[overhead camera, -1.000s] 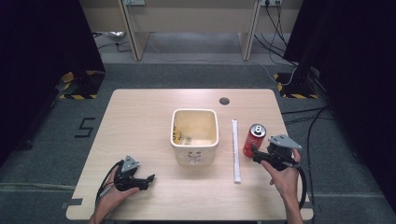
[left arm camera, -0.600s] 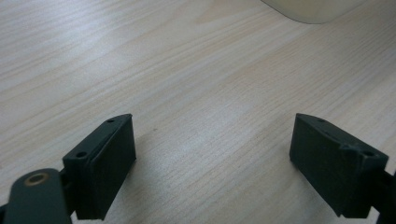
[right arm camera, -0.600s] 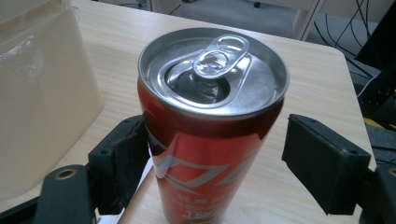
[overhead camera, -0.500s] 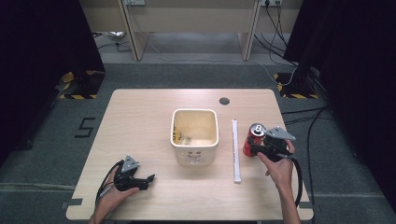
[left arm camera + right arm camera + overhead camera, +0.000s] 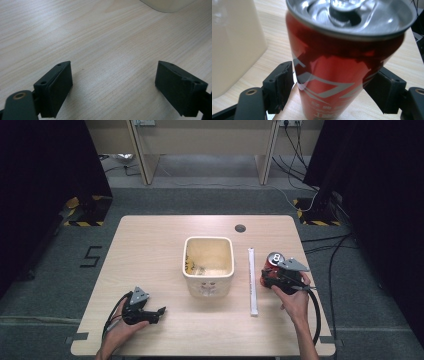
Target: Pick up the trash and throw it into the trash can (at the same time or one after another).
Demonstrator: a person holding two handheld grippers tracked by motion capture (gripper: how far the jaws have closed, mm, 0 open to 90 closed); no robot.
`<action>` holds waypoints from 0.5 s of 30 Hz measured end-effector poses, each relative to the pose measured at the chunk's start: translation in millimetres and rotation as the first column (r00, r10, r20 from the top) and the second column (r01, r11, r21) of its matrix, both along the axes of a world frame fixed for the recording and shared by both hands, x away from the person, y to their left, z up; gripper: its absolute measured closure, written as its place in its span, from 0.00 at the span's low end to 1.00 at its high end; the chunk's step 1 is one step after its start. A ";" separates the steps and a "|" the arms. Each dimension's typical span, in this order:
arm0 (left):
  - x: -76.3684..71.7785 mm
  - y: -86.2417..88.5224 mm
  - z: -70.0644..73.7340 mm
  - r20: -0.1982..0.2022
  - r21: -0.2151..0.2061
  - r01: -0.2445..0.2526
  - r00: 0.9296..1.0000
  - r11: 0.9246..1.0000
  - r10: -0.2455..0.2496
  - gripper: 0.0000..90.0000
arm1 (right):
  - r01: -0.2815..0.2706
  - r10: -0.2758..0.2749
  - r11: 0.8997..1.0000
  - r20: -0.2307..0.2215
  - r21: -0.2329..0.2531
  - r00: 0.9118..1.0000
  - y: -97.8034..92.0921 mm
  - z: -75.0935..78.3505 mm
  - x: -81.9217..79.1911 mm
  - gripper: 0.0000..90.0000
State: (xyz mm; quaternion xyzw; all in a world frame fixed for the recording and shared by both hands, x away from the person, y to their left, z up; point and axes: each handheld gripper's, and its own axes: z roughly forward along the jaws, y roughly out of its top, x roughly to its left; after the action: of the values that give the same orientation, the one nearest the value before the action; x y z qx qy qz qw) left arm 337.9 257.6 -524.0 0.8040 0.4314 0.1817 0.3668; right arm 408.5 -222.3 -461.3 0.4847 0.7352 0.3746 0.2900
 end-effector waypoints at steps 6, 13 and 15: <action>0.0 0.0 0.0 0.000 0.000 0.000 1.000 1.000 0.000 0.15 | -0.005 0.005 1.000 -0.005 0.011 1.000 -0.7 -7.4 1.6 0.37; 0.0 0.3 0.2 -0.001 0.003 0.002 1.000 1.000 -0.002 0.15 | -0.028 0.028 0.999 -0.008 0.021 1.000 -3.3 -4.4 0.1 0.38; 0.0 0.3 0.2 -0.001 0.004 0.003 1.000 1.000 -0.003 0.15 | -0.030 0.030 0.999 -0.002 0.023 1.000 -3.0 -2.1 -1.0 0.38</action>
State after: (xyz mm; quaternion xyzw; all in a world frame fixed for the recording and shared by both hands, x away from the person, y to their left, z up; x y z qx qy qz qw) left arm 337.9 257.9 -523.8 0.8054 0.4301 0.1817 0.3652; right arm 407.5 -225.2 -463.4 0.4775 0.7383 0.3868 0.2780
